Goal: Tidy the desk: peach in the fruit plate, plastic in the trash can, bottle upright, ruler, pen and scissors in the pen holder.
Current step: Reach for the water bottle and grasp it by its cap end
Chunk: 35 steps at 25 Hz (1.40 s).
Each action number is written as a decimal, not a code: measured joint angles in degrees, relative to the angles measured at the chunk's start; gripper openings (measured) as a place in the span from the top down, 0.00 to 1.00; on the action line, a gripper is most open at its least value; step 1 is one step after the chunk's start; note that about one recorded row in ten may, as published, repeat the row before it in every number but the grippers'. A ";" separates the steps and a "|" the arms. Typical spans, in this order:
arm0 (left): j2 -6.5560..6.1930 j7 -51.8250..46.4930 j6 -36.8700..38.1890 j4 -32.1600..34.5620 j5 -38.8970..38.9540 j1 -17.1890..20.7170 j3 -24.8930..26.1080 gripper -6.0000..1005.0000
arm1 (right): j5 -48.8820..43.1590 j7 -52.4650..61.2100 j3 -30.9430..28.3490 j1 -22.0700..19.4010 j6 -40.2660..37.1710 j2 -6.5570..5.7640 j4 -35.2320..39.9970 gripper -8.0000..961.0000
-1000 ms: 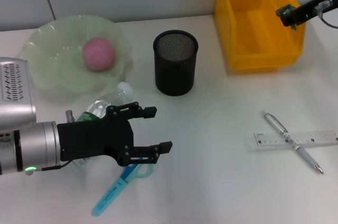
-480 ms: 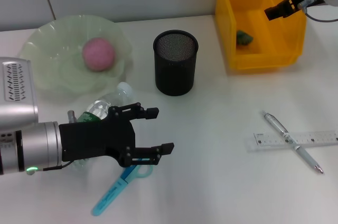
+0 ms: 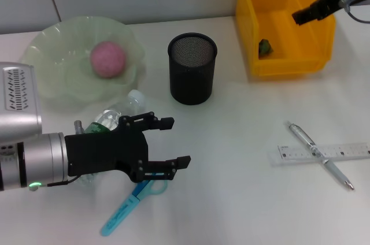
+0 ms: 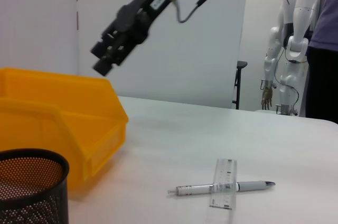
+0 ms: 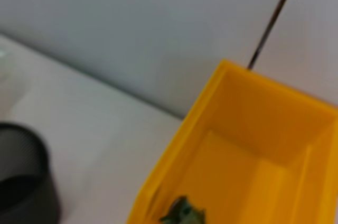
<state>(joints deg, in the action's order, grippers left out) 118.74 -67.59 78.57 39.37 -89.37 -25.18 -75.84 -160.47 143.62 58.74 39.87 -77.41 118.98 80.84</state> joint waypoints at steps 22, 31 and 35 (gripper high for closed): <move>0.00 0.00 -0.25 0.01 0.06 0.11 0.60 0.16 | 8.95 -0.26 -2.98 -5.80 -19.93 0.13 8.70 0.23; -0.17 -3.74 -0.23 4.07 0.26 1.97 0.73 0.16 | 12.75 -2.06 -3.55 -9.85 -19.46 -0.02 8.66 0.23; -0.11 -5.17 -2.51 7.29 0.97 3.09 0.87 0.16 | 12.85 -2.96 -3.21 -10.27 -19.43 0.03 8.22 0.23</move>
<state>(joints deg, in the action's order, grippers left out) 118.64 -72.76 76.07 46.67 -88.40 -22.09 -74.98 -147.62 140.66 55.53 29.61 -96.84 119.01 89.05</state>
